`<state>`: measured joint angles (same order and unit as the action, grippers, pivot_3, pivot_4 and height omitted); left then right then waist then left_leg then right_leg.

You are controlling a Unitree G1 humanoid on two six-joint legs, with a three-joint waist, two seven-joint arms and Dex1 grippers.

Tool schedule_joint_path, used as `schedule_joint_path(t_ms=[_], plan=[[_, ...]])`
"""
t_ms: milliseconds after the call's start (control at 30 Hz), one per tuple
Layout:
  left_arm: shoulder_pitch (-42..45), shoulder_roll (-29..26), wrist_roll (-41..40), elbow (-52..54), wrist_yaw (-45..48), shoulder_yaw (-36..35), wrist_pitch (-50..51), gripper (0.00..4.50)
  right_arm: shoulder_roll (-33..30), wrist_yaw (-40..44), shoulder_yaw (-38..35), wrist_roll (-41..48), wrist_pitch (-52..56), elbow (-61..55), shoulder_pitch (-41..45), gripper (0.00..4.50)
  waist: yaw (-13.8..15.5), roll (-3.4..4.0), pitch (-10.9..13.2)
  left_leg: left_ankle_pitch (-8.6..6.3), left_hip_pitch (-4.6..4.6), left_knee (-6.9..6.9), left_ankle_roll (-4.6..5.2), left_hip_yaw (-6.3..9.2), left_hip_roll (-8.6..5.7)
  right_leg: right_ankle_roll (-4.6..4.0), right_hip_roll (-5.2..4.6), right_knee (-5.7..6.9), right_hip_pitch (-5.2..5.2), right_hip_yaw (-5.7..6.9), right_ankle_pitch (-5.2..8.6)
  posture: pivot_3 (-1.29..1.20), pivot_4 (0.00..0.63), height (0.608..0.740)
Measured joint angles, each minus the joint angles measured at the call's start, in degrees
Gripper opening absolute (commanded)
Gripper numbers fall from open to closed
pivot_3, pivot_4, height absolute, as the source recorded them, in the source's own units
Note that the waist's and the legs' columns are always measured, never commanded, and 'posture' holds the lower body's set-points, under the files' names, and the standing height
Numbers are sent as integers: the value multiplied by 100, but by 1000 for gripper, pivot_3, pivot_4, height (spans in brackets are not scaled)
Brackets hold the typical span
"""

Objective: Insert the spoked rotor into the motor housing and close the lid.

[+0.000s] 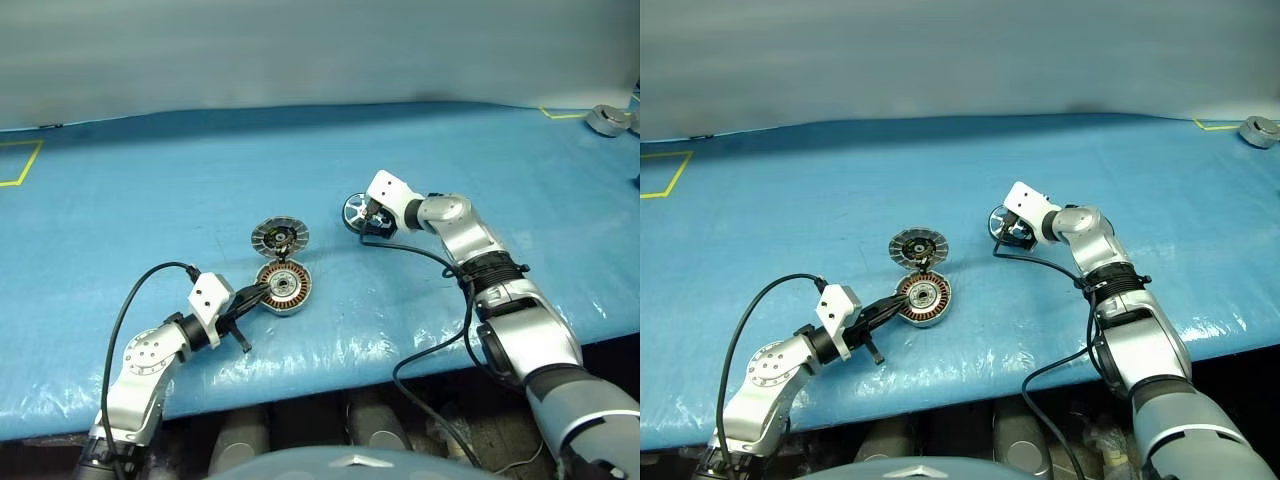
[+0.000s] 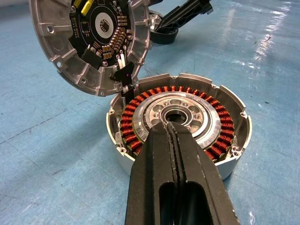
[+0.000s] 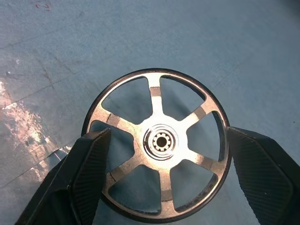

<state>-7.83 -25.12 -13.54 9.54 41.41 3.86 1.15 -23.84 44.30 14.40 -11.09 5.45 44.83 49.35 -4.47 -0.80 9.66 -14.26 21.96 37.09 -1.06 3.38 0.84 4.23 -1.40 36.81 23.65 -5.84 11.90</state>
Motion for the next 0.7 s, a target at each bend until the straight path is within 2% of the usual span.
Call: schedule_joint_path(t_ms=[700], plan=[[-31,-10,1,0,-15,-2,-2,0,-8,-40,99,-62,140,-311,-123,4099,0,0,0,0,-1,1,0,0,0,0,0,0,-1,0,1,0,150,740]])
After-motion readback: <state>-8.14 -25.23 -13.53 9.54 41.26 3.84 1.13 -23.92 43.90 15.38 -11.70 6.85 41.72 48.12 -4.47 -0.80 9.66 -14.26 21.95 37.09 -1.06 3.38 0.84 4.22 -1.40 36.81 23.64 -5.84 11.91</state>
